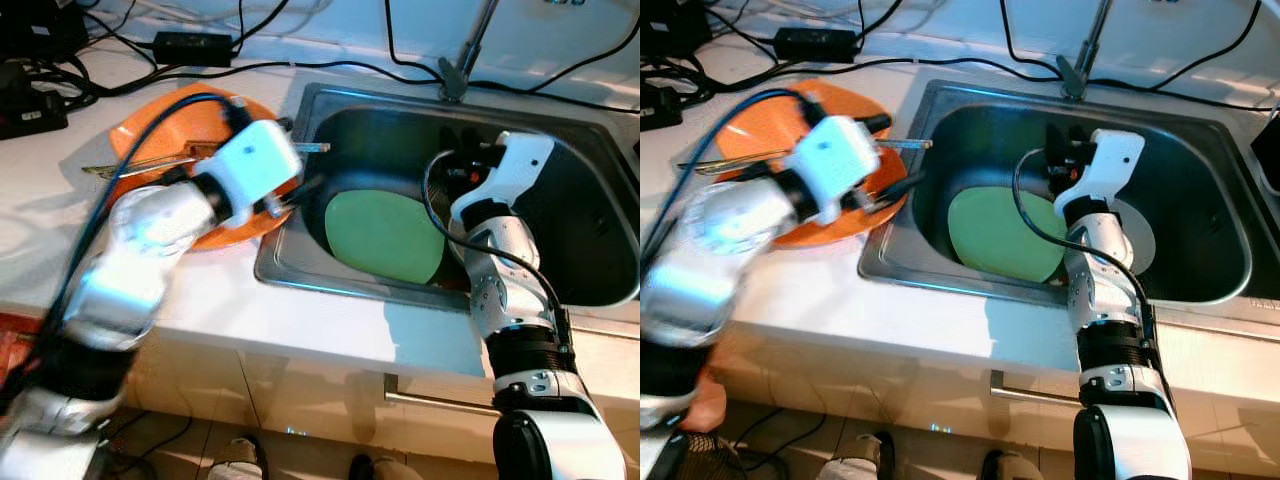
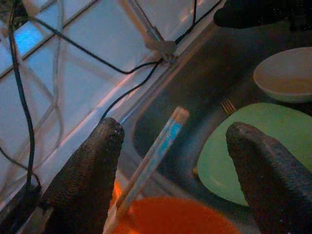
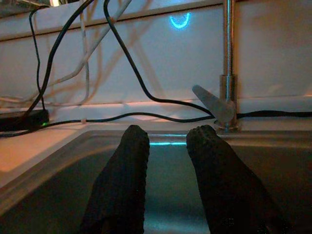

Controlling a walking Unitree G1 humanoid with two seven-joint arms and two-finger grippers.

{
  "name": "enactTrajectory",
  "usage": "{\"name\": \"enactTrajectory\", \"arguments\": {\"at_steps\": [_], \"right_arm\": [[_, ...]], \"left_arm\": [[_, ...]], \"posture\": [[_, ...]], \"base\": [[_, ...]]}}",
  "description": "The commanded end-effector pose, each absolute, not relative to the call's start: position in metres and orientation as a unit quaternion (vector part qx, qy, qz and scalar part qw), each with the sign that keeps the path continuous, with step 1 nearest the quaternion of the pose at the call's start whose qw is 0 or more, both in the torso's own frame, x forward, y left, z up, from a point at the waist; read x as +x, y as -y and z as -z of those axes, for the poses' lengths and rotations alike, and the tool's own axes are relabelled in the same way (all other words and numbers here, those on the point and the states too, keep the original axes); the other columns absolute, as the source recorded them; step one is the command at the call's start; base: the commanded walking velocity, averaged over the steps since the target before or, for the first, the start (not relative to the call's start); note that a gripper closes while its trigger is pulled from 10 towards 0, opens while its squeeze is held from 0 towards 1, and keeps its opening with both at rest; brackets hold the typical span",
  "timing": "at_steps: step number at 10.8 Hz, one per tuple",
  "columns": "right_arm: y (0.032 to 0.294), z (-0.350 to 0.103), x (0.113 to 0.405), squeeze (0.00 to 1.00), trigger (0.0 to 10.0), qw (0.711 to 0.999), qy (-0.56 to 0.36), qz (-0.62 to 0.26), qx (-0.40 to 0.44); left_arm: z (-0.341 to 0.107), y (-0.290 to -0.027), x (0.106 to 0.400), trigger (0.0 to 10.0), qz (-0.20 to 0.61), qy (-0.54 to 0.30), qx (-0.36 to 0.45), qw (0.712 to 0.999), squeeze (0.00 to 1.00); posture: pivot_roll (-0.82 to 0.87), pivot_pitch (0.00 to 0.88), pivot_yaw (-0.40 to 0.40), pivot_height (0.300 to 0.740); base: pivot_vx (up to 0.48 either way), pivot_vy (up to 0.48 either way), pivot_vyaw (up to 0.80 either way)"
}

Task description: Kitchen organization

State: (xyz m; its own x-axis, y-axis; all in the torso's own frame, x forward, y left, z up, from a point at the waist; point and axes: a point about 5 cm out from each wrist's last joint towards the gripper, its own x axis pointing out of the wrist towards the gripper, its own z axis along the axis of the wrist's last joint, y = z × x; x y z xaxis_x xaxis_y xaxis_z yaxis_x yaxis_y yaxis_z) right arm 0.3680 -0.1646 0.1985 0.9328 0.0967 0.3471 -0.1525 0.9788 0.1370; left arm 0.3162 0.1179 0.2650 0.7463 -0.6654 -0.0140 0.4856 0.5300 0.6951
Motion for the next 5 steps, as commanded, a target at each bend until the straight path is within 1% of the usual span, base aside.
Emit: {"name": "enactTrajectory", "arguments": {"at_steps": [1, 2, 4, 5], "right_arm": [[0.168, -0.199, 0.367, 0.00, 10.0, 0.980, 0.172, -0.056, 0.086], [0.168, -0.199, 0.367, 0.00, 10.0, 0.980, 0.172, -0.056, 0.087], [0.169, -0.198, 0.366, 0.00, 10.0, 0.980, 0.173, -0.053, 0.088], [0.168, -0.198, 0.366, 0.00, 10.0, 0.979, 0.173, -0.052, 0.089]], "left_arm": [[-0.266, -0.110, 0.319, 10.0, 0.339, 0.135, 0.365, 0.857, 0.00], [-0.264, -0.106, 0.322, 10.0, 0.341, 0.134, 0.368, 0.855, 0.00], [-0.259, -0.099, 0.329, 10.0, 0.336, 0.126, 0.416, 0.836, 0.00], [-0.260, -0.098, 0.334, 10.0, 0.324, 0.125, 0.434, 0.831, 0.00]], "posture": [[0.11, 0.141, -0.026, 0.740], [0.10, 0.142, -0.023, 0.740], [0.10, 0.142, -0.019, 0.740], [0.10, 0.140, -0.018, 0.740]], "base": [[0.000, 0.000, 0.00], [0.000, 0.000, 0.00], [0.000, 0.000, 0.00], [0.000, 0.000, 0.00]]}}
